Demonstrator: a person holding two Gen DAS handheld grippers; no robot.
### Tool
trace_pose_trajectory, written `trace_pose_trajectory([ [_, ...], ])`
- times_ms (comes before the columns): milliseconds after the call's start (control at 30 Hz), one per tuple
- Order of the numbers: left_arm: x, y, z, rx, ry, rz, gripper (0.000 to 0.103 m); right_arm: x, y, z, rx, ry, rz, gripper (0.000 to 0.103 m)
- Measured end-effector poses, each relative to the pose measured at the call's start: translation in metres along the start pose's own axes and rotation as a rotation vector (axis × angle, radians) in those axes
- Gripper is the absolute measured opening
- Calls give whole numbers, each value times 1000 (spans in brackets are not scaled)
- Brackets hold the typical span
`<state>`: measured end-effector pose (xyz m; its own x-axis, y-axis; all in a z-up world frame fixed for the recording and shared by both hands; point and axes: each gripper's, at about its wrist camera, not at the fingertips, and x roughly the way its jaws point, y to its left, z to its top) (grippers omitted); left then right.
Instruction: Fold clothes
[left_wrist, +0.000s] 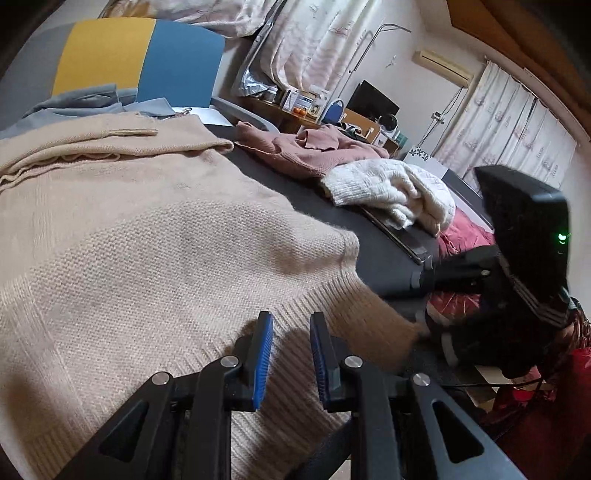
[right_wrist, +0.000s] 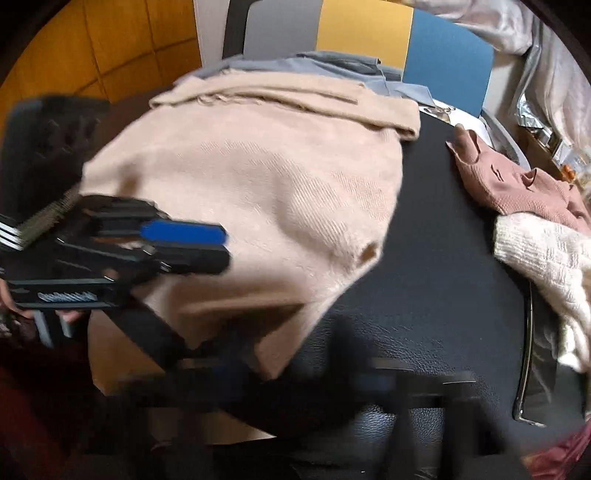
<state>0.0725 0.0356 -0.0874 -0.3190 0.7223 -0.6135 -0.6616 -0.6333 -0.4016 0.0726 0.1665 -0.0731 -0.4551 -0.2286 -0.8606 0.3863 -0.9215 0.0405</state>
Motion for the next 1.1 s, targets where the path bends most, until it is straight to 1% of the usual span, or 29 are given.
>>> trace_pose_trajectory([
  [100,0,2,-2,-10,-9,-14,20,-10,-26,-13,120,11,34,3],
  [233,0,2,-2,-11,-10,-25,20,-12,-57,-34,303,21,159,3],
  [300,0,0,-2,-2,-1,-20,20,-14,-59,-34,314,19,177,3],
  [367,-1,-3,-2,9,10,-14,21,-20,-60,-32,304,21,107,5],
  [400,-1,-5,-2,13,14,-12,22,-24,-60,-30,290,8,22,11],
  [433,-1,-7,-2,17,18,-18,23,-31,-59,-24,251,-31,-53,11],
  [467,-1,-9,-3,22,22,-28,23,-37,-55,-17,211,-72,-81,11],
  [533,2,-17,-4,41,42,-48,23,-44,-42,3,146,-149,-34,11],
  [600,4,-25,-5,71,61,-61,23,-36,-27,23,95,-180,9,12],
  [700,0,-31,-7,96,85,-71,23,-15,-9,44,22,-188,12,12],
  [733,-3,-32,-8,99,87,-66,23,-5,-5,48,-5,-165,15,12],
  [767,-8,-30,-8,97,82,-56,23,5,-1,52,-32,-139,16,12],
  [800,-14,-28,-8,94,75,-44,23,13,0,48,-45,-96,9,12],
  [867,-35,-11,-9,62,41,19,23,29,2,40,-69,-5,-9,12],
  [900,-46,-2,-9,44,23,54,23,30,-2,35,-65,15,-20,12],
  [933,-57,7,-9,25,5,89,23,25,-7,28,-55,4,-24,12],
  [1033,-91,35,-9,-30,-50,194,23,11,-20,8,-39,28,-44,12],
  [1100,-112,53,-13,-74,-81,254,23,-1,-26,3,-1,16,-37,15],
])
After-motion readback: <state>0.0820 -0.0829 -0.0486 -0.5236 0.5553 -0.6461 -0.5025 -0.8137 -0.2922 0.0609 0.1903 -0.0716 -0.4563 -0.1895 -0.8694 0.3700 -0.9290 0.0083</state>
